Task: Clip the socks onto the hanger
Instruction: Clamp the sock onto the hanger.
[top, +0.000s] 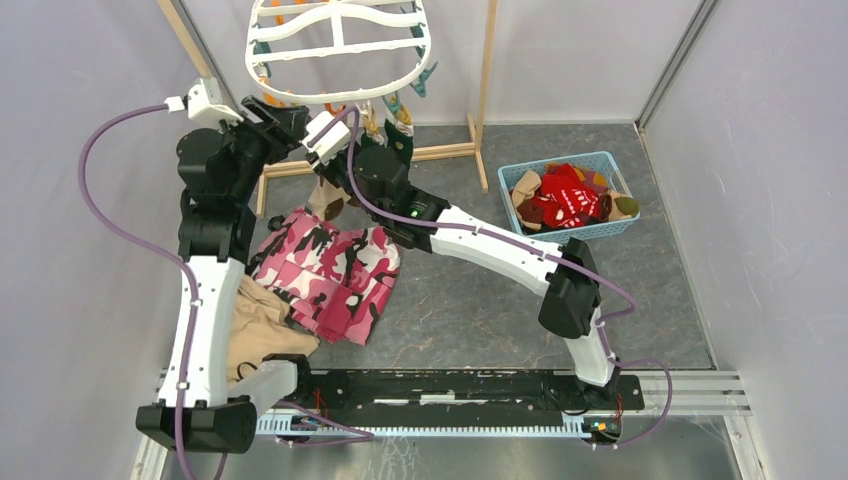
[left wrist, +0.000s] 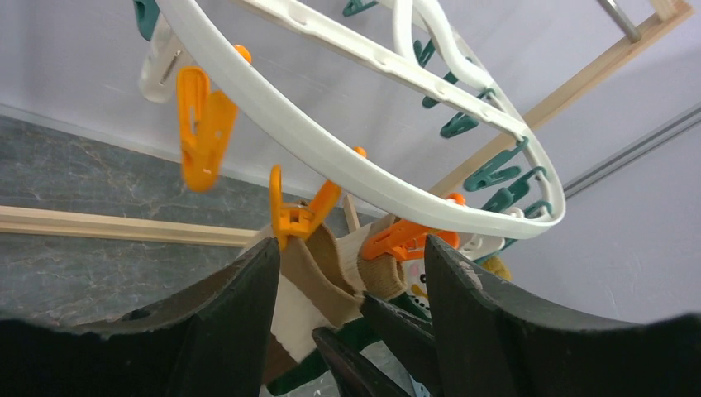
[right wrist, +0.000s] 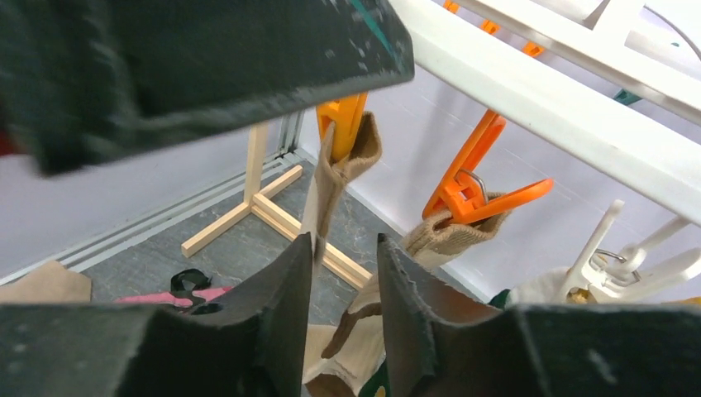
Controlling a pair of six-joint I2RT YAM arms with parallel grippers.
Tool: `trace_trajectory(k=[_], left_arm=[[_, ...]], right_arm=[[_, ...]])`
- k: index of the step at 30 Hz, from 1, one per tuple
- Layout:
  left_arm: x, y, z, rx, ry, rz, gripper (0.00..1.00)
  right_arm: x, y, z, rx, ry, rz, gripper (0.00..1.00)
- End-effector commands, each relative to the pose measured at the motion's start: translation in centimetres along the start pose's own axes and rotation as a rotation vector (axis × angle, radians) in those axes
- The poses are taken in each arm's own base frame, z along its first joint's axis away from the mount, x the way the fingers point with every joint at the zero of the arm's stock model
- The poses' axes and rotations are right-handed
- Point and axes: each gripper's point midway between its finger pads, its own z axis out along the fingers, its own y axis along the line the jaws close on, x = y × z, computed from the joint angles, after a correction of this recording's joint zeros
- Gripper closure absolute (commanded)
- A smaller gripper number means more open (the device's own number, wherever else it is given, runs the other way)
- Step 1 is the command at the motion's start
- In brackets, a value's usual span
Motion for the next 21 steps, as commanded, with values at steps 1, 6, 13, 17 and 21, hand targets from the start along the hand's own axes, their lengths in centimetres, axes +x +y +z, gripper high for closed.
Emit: trace_trajectory(k=[1,6,13,17,21], left_arm=[[-1.4,-0.1,-2.0,-0.016,-0.059,0.054,0.30],[-1.6,0.6,-3.4,-0.052,-0.079,0.095,0.29],[-1.0,1.8,-5.0,-0.088,-0.081,0.180,0.27],[-1.0,1.7,-6.0,-0.074,-0.088,0.253,0.23],[-0.5,-0.1,-7.2,0.042,-0.059,0.371,0.16]], right_arm=[[-3.9,-1.9,-1.4,-0.004,-0.058,0.044,0.57],[-4.2,-1.6,-2.1,-0.084,-0.040,0.060,0.48],[-4.0,-2.1,-3.4,-0.188,-0.002,0.085,0.42],[-3.4,-2.4,-4.4,-0.265,0.031,0.091,0.42],[-3.0,-2.1,-6.4,-0.478,0.029,0.066,0.40]])
